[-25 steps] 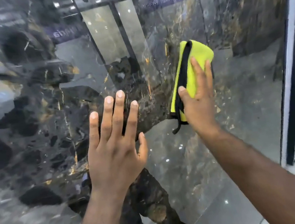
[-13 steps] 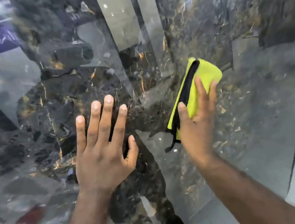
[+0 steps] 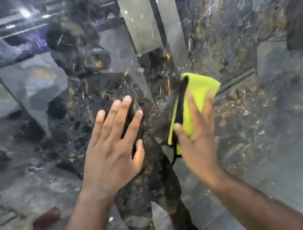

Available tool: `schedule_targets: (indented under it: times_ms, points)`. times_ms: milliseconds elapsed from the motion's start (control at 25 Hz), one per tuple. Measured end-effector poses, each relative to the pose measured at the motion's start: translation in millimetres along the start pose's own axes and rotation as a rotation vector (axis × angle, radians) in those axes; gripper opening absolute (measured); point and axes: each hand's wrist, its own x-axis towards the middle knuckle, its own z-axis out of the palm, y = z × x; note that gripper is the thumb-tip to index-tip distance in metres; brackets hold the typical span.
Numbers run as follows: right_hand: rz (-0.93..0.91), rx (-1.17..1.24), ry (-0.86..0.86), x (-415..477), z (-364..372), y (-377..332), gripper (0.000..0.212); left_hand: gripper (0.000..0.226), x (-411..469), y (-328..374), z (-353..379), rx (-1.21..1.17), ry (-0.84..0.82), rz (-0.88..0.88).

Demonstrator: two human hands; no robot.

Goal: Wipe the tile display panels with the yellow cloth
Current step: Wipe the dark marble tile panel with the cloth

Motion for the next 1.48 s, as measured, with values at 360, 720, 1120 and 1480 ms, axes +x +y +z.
schedule_targets:
  times_ms: [360,720,1120,1480]
  points:
    - [0.030,0.026,0.128,-33.9,53.4,-47.7,0.075,0.069,-92.8,-82.9,-43.8,0.011,0.009,-0.083]
    - [0.047,-0.013,0.143,-62.2,90.0,-81.7,0.080,0.071,-138.8,-132.3,-46.1,-0.028,0.066,-0.038]
    - [-0.126,-0.009,0.130,-54.0,91.3,-82.1,0.078,0.068,-142.4,-127.8,-32.1,0.071,0.148,-0.049]
    - [-0.331,-0.098,0.030,-28.6,83.5,-97.4,0.078,0.068,-141.1,-125.6,-32.5,0.055,0.131,-0.056]
